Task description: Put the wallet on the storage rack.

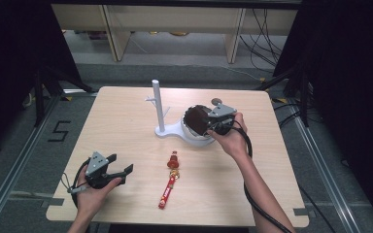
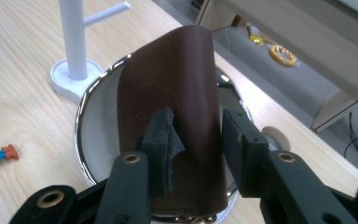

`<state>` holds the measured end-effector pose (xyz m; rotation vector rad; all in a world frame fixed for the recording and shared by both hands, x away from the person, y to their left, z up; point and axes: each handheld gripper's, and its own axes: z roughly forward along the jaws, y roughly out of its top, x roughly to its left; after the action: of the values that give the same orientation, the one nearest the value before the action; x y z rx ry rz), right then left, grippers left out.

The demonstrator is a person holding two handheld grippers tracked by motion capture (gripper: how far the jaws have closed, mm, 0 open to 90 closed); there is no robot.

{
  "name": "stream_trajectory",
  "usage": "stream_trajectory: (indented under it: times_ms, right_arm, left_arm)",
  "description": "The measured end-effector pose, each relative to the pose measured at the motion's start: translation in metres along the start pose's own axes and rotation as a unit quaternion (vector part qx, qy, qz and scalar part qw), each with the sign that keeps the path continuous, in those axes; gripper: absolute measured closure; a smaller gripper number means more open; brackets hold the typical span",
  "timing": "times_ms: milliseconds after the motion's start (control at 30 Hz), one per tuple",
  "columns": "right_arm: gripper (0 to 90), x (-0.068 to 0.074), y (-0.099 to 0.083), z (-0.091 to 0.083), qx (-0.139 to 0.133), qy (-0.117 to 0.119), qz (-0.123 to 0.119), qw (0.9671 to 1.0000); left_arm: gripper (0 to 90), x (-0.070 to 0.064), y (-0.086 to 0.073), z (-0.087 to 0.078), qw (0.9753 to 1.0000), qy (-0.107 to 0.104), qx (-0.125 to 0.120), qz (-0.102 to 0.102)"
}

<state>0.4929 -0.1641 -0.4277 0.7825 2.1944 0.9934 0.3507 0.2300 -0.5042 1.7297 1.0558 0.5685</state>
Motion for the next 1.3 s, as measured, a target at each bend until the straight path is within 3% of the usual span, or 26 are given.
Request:
stream_trajectory:
  times_ms: [200,400,467,600,667,800,933,967,1033,1300]
  right_arm:
    - [53.1,-0.003,0.001,-0.009,-0.005,-0.003,0.012,0.9999]
    - [48.2,-0.009,-0.005,-0.026,-0.010,0.001,0.052,0.9986]
    - [48.0,-0.011,-0.010,-0.033,-0.008,0.009,0.079,0.9968]
    - [45.9,-0.012,-0.021,-0.045,0.011,0.022,0.108,0.9938]
    - [45.0,-0.012,-0.025,-0.047,0.008,0.022,0.113,0.9934]
    - [44.0,-0.008,-0.040,-0.060,0.008,0.029,0.149,0.9884]
    - [53.9,-0.006,-0.053,-0.071,-0.003,0.027,0.145,0.9890]
    - [57.0,-0.002,-0.056,-0.075,0.001,0.027,0.155,0.9875]
    - [62.3,-0.002,-0.065,-0.080,0.006,0.022,0.144,0.9894]
    - [78.7,0.004,-0.098,-0.097,0.017,-0.005,0.170,0.9852]
  left_arm:
    - [20.3,0.000,0.000,0.000,1.0000,0.000,0.001,-0.001]
    - [20.5,-0.001,0.000,0.000,1.0000,-0.004,0.000,-0.002]
    - [20.7,-0.002,0.000,0.000,1.0000,-0.005,0.002,-0.002]
    - [21.3,-0.003,0.001,0.002,0.9999,-0.013,0.002,-0.002]
    - [21.6,-0.004,0.001,0.002,0.9999,-0.014,0.001,-0.005]
    - [22.2,-0.007,0.003,0.002,0.9998,-0.018,-0.001,-0.005]
    - [22.5,-0.009,0.005,0.004,0.9996,-0.028,-0.001,-0.005]
    - [22.5,-0.009,0.006,0.005,0.9995,-0.030,0.000,-0.003]
    - [22.8,-0.011,0.008,0.006,0.9995,-0.031,0.005,-0.002]
    - [25.9,-0.018,0.009,0.010,0.9988,-0.049,0.001,0.004]
